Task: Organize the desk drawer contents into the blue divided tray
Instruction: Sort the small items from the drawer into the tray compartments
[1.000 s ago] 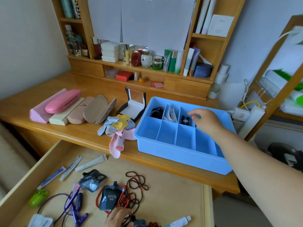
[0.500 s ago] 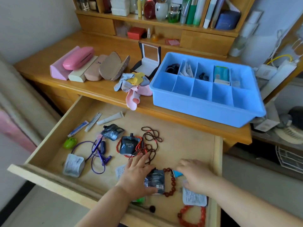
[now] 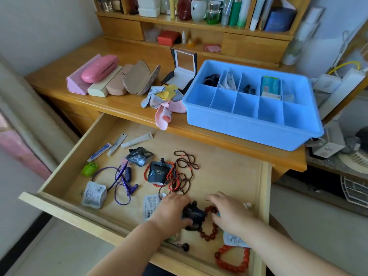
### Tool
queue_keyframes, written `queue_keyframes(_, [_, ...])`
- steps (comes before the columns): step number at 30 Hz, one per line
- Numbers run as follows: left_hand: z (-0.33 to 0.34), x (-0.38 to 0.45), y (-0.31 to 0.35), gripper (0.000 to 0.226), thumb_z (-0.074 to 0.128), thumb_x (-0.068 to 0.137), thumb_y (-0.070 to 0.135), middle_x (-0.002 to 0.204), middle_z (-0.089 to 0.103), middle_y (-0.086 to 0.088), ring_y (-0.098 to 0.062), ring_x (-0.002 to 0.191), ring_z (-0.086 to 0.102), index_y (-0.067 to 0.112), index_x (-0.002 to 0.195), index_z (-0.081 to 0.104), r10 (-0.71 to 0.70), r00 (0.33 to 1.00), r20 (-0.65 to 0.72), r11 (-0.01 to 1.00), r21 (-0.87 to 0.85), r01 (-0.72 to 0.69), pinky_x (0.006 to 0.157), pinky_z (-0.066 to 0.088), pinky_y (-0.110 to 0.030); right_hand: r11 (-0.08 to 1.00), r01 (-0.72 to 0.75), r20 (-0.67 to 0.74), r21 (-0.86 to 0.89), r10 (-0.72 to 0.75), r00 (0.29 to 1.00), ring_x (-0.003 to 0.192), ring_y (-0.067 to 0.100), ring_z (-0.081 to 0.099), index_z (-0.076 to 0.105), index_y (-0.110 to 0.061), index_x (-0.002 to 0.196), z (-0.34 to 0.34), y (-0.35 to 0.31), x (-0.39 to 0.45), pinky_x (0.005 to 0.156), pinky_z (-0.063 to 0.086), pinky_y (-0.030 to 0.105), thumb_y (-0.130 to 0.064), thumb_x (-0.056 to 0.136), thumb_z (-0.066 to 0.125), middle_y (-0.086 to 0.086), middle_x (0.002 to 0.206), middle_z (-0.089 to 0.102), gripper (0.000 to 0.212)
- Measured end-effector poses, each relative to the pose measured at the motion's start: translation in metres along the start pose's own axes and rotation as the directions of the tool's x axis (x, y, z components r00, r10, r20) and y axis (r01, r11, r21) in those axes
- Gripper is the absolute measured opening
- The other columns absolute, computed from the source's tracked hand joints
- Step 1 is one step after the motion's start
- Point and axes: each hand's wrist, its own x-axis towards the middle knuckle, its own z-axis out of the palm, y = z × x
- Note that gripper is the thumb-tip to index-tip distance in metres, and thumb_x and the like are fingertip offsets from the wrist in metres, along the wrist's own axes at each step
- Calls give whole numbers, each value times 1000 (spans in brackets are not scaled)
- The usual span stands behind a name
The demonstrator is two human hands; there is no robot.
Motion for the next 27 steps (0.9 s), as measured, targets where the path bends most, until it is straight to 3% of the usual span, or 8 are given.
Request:
queue_keyframes(4, [-16, -4, 0, 9, 62, 90, 24, 89, 63, 3, -5, 67, 55, 27, 94, 54, -266, 964, -28, 808, -552, 207, 55, 43, -13, 1000, 26, -119, 5, -25, 993, 101, 16, 53, 61, -18, 114, 13, -7, 7, 85, 42, 26, -18, 90, 51, -4, 111, 51, 25])
queue_keyframes(6, [-26, -3, 1, 4, 60, 92, 20, 83, 68, -3, -7, 56, 53, 20, 96, 60, -365, 930, -45, 646, -731, 218, 51, 45, -17, 972, -31, -203, 231, 79, 976, 95, 9, 54, 64, -19, 108, 6, -11, 9, 79, 41, 18, -11, 91, 48, -8, 107, 57, 25])
queue_keyframes(9, [-37, -1, 8, 9, 58, 93, 18, 78, 72, -1, -4, 53, 57, 16, 99, 64, -420, 906, -56, 479, -861, 169, 48, 45, -17, 574, -81, -10, 815, 155, 988, 82, 8, 63, 65, -23, 105, -14, -19, 7, 69, 48, 19, -13, 96, 44, -2, 101, 68, 24])
queue_keyframes(11, [-40, 1, 16, 11, 59, 92, 16, 82, 73, -5, -11, 62, 64, 13, 100, 66, -379, 925, -26, 437, -886, 154, 54, 51, -22, 382, -103, 87, 918, 59, 994, 78, 16, 67, 63, -23, 107, -22, -22, 5, 66, 52, 26, -26, 98, 46, 4, 97, 71, 20])
queue_keyframes(15, [-36, 4, 25, 15, 54, 95, 20, 79, 73, -5, -18, 69, 68, 16, 98, 68, -275, 959, 67, 354, -920, 166, 64, 58, -27, 506, -132, 89, 852, 109, 990, 85, 15, 70, 64, -25, 104, -19, -16, 9, 75, 55, 31, -30, 86, 67, -3, 93, 74, 19])
queue_keyframes(17, [-30, 4, 14, 13, 53, 95, 19, 80, 71, 0, -13, 71, 66, 18, 99, 66, -346, 938, 10, 522, -829, 201, 68, 57, -26, 468, -158, 71, 870, 198, 978, 85, 17, 70, 64, -25, 102, -17, -7, 11, 74, 54, 34, -28, 84, 69, -4, 91, 74, 19])
queue_keyframes(20, [-23, -2, -18, 13, 55, 89, 15, 90, 63, 7, -11, 80, 59, 26, 89, 61, -406, 905, -127, 867, -366, 338, 76, 51, -25, 348, -162, 50, 923, 309, 950, 82, 21, 71, 64, -22, 102, -20, 8, 10, 66, 55, 30, -26, 81, 72, -2, 88, 75, 23])
queue_keyframes(27, [-24, 3, -62, 59, 59, 89, 29, 139, 36, -1, -22, 121, 45, 21, 141, 32, -421, 856, -300, 907, -130, 400, 96, 46, -34, 314, -157, 28, 936, 381, 924, 79, 20, 71, 63, -21, 99, -15, 10, 3, 66, 55, 31, -26, 84, 69, 0, 87, 74, 17])
